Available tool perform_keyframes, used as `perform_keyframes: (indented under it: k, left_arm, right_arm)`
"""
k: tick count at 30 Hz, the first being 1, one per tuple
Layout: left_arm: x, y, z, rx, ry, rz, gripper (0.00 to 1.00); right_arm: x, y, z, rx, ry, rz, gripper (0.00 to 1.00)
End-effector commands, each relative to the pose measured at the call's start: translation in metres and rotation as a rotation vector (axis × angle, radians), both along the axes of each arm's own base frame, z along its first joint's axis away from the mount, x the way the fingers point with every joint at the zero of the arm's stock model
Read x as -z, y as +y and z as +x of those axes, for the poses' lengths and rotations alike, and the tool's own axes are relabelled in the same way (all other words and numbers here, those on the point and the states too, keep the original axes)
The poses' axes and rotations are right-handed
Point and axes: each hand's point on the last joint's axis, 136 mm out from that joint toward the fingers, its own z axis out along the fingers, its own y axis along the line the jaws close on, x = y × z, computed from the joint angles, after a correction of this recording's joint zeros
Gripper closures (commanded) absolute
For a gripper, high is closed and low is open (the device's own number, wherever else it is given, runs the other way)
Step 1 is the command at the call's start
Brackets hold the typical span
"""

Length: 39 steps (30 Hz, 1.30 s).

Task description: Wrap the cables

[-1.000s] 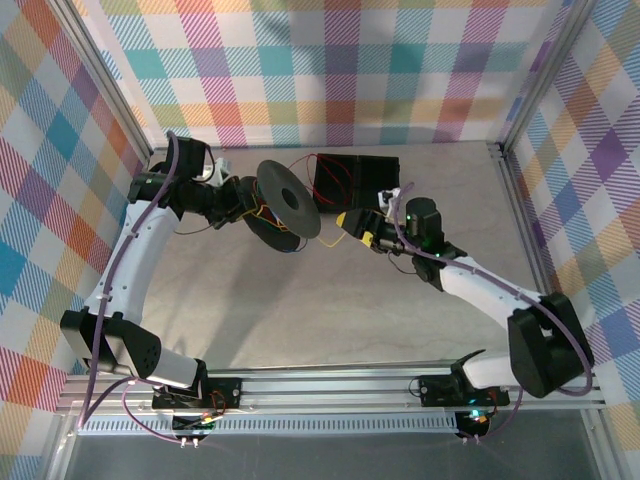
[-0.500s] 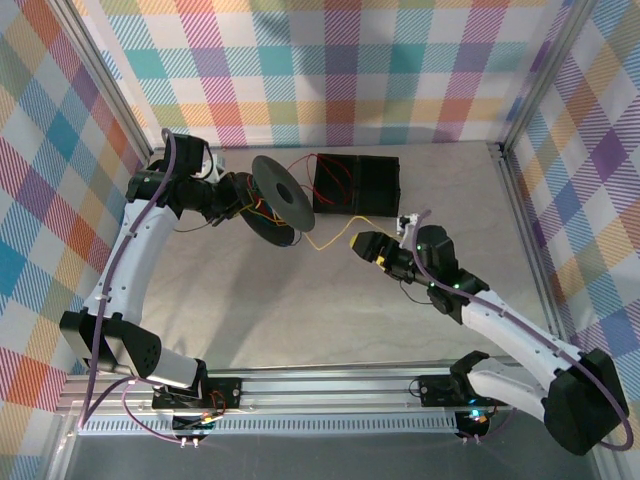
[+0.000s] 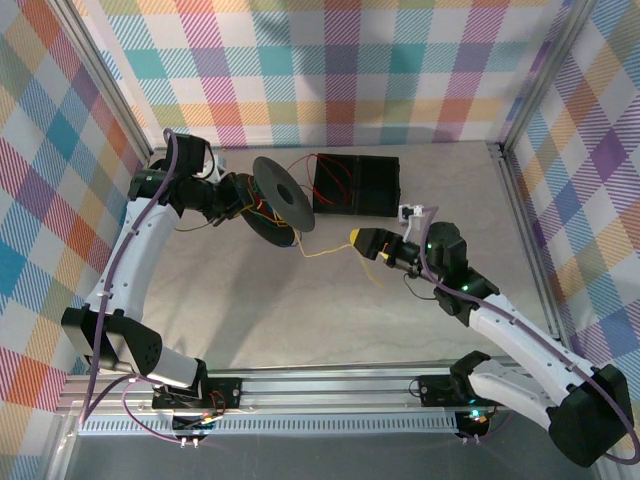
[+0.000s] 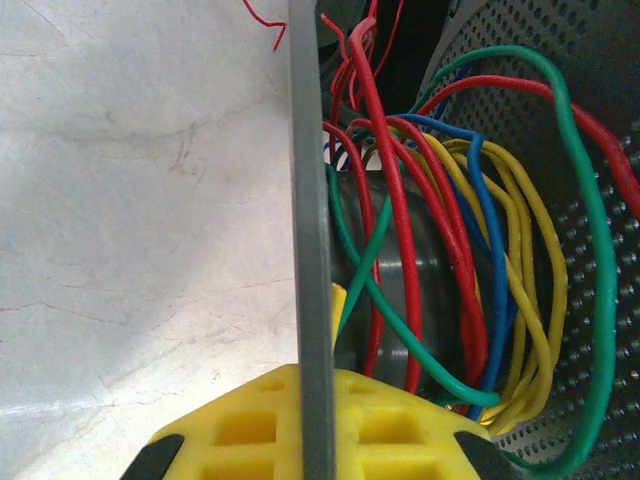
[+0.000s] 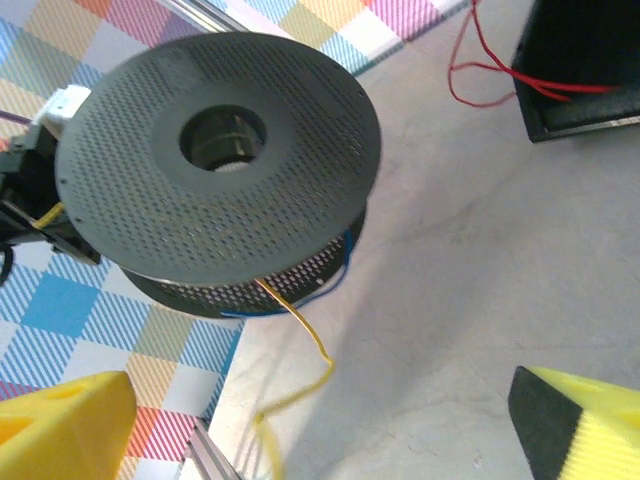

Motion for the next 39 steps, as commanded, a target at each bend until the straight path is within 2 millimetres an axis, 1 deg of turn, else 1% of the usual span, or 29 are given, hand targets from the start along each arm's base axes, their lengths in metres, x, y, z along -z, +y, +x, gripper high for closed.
perform_keyframes:
  k: [1,3,4,7,9,11,12,14,16,17,19,20,22,24,26,28,30,33,35,37,39]
  left_arm:
    - [-0.030,-0.007,0.009,0.028,-0.119,-0.052,1.00]
    - [-0.030,-0.005,0.009,0.021,-0.121,-0.036,1.00]
    - [-0.031,-0.004,0.009,0.019,-0.126,-0.031,1.00]
    - [-0.033,0.000,0.011,0.003,-0.139,-0.013,1.00]
    - [-0.035,0.006,0.014,-0.029,-0.160,0.014,1.00]
    - [-0.042,0.017,0.019,-0.084,-0.216,0.058,1.00]
    - [-0.047,0.023,0.022,-0.115,-0.255,0.083,1.00]
    - [-0.058,0.034,0.026,-0.179,-0.351,0.130,1.00]
    - [-0.071,0.039,0.027,-0.228,-0.458,0.188,1.00]
    - [-0.077,0.040,0.027,-0.249,-0.512,0.207,1.00]
    - [-0.087,0.038,0.025,-0.278,-0.598,0.238,1.00]
    - [-0.091,0.037,0.023,-0.287,-0.629,0.252,1.00]
    - [-0.096,0.031,0.020,-0.283,-0.670,0.266,1.00]
    - [-0.099,0.024,0.018,-0.269,-0.691,0.275,1.00]
    - [-0.100,0.018,0.014,-0.255,-0.710,0.285,1.00]
    - [-0.100,0.013,0.011,-0.246,-0.727,0.295,1.00]
    - [-0.101,0.011,0.008,-0.244,-0.740,0.296,1.00]
    - [-0.102,0.004,0.004,-0.233,-0.757,0.294,1.00]
    - [-0.101,0.000,0.002,-0.224,-0.765,0.299,1.00]
    - [-0.102,-0.002,-0.001,-0.219,-0.770,0.295,1.00]
    - [-0.102,-0.005,-0.003,-0.212,-0.775,0.288,1.00]
  right_arm:
    - [-0.026,0.006,0.004,-0.017,-0.037,0.006,0.08]
    - [-0.021,-0.002,0.003,-0.002,-0.025,-0.079,0.08]
    - [-0.016,-0.006,0.000,0.000,-0.008,-0.125,0.08]
    - [-0.010,-0.016,-0.015,-0.031,0.035,-0.212,0.07]
    - [-0.010,-0.020,-0.029,-0.064,0.057,-0.222,0.07]
    - [-0.009,-0.025,-0.041,-0.073,0.109,-0.232,0.08]
    - [-0.009,-0.025,-0.046,-0.081,0.134,-0.221,0.08]
    - [-0.011,-0.019,-0.052,-0.093,0.187,-0.145,0.07]
    - [-0.014,-0.010,-0.049,-0.084,0.260,-0.012,0.04]
    - [-0.015,-0.006,-0.046,-0.076,0.300,0.052,0.04]
    - [-0.013,-0.002,-0.037,-0.034,0.385,0.127,0.05]
    - [-0.010,-0.002,-0.032,0.001,0.443,0.159,0.02]
    - [-0.006,0.001,-0.024,0.053,0.561,0.233,0.01]
    - [-0.002,0.005,-0.019,0.094,0.671,0.297,0.03]
    - [-0.005,0.013,-0.012,0.093,0.719,0.366,0.03]
    - [-0.003,0.019,-0.008,0.107,0.797,0.419,0.02]
    - [-0.001,0.025,-0.004,0.114,0.852,0.450,0.03]
    - [0.014,0.028,-0.001,0.183,0.982,0.429,0.06]
    - [0.021,0.032,-0.001,0.200,1.058,0.444,0.07]
    - [0.035,0.040,0.001,0.227,1.160,0.512,0.12]
    - [0.045,0.045,0.004,0.265,1.207,0.552,0.18]
